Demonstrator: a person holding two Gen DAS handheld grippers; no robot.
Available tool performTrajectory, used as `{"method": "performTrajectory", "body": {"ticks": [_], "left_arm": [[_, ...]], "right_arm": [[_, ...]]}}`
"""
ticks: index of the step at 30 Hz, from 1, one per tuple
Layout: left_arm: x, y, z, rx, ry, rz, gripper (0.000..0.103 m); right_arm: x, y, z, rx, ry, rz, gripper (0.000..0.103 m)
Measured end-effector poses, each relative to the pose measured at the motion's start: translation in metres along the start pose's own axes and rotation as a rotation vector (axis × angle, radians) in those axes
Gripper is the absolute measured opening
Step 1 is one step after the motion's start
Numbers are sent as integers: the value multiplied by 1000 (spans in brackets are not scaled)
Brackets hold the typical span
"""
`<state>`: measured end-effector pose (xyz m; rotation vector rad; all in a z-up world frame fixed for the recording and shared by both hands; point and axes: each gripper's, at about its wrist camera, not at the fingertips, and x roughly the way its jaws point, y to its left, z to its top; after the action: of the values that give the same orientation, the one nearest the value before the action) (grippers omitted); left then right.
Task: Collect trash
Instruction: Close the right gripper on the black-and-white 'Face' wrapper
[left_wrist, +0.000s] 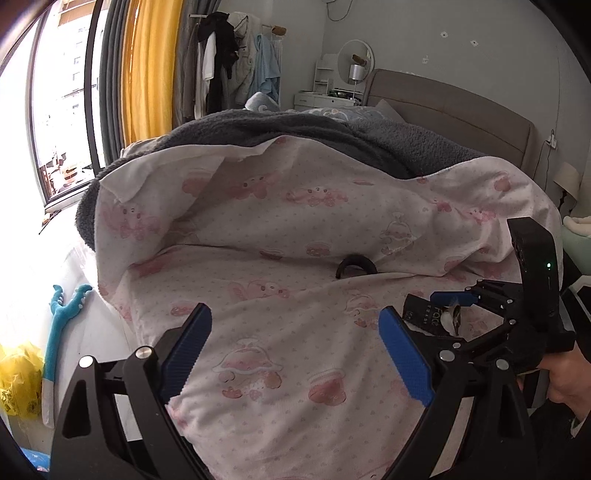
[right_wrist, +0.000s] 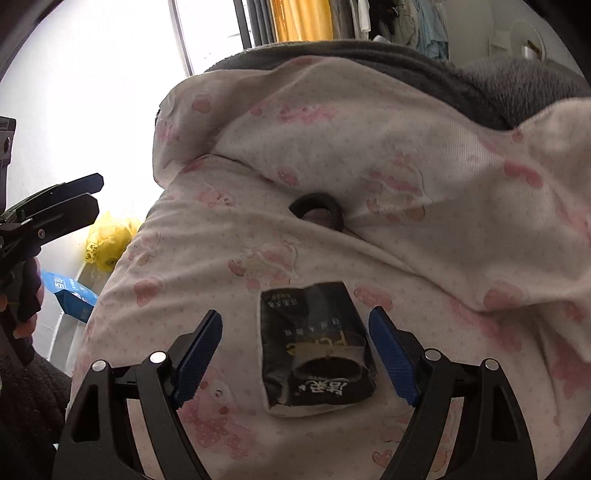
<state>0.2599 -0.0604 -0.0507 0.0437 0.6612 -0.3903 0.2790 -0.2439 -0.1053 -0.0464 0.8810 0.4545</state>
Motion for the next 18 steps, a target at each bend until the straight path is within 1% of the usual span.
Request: {"method": "performTrajectory", "body": {"ticks": [3,4,6,10,15,18], "left_arm": [[14,-9,3,25,12,-15,94],[18,-11,4,29,17,-18,94],[28,-17,6,35,24,-28,94],[47,-28,13,58,31,-43,94],[69,-39,20,73,45,-54,93],[84,-43,24,67,57,-60,92]], "right_arm": [[3,-4,-5,8,10,23,82],[3,-5,-5,4,12,19,75],[5,-7,-8,8,20,8,66],[4,-14,-11,28,18,24,56],[-4,-17,-12,12,-3,37,53],[-13,-26,-12,23,-23,32,53]]}}
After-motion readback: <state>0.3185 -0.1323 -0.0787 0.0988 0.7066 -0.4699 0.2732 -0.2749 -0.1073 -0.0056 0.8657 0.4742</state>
